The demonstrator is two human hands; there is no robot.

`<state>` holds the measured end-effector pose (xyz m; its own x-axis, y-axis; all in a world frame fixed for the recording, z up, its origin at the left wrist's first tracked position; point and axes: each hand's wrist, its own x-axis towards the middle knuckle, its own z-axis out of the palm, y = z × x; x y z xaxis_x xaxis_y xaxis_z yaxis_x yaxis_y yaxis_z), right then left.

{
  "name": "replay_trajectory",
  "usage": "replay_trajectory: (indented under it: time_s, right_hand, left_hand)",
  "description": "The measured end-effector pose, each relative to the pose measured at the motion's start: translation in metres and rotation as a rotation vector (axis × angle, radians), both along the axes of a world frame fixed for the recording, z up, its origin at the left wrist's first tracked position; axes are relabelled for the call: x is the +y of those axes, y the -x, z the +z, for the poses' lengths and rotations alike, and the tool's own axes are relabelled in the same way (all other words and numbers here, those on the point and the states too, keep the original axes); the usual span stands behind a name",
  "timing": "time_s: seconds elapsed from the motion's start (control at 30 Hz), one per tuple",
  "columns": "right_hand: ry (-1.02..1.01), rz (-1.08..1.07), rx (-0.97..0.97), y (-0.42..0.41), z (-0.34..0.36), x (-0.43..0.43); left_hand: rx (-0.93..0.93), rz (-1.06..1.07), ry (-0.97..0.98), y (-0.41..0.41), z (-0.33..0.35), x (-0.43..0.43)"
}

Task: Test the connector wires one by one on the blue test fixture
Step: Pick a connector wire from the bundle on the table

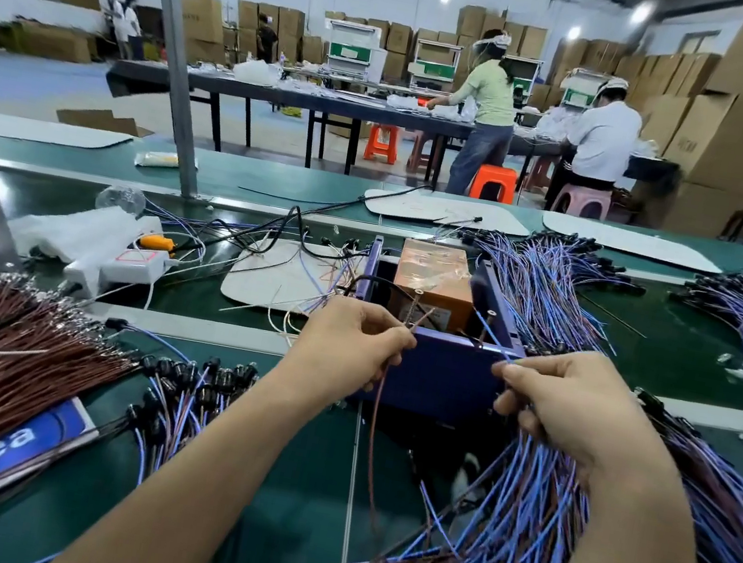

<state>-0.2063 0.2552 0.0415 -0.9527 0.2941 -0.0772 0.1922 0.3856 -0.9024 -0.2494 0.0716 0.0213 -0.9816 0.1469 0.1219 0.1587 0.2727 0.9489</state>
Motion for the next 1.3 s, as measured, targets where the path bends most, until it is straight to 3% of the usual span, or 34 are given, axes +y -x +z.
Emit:
replay_trajectory:
  time_s: [0.3, 0.97, 1.1, 1.3]
  right_hand:
    - [-0.036, -0.094, -0.021, 0.006, -0.012, 0.011]
    - [-0.037, -0.079, -0.013, -0.004, -0.005, 0.012]
    - [0.004, -0.067, 0.019, -0.005, -0.002, 0.011]
    - [0.173, 0.204, 0.132, -0.021, 0.022, -0.004]
  left_hand:
    - [0.088, 0.159, 0.131, 0.013, -0.013, -0.005]
    - [0.075, 0.241, 0.087, 0.014, 0.0, -0.019]
    - [0.041, 0.165, 0.069, 0.009, 0.004, -0.02]
    - [-0.206, -0.231, -0.272, -0.009, 0.023, -0.014]
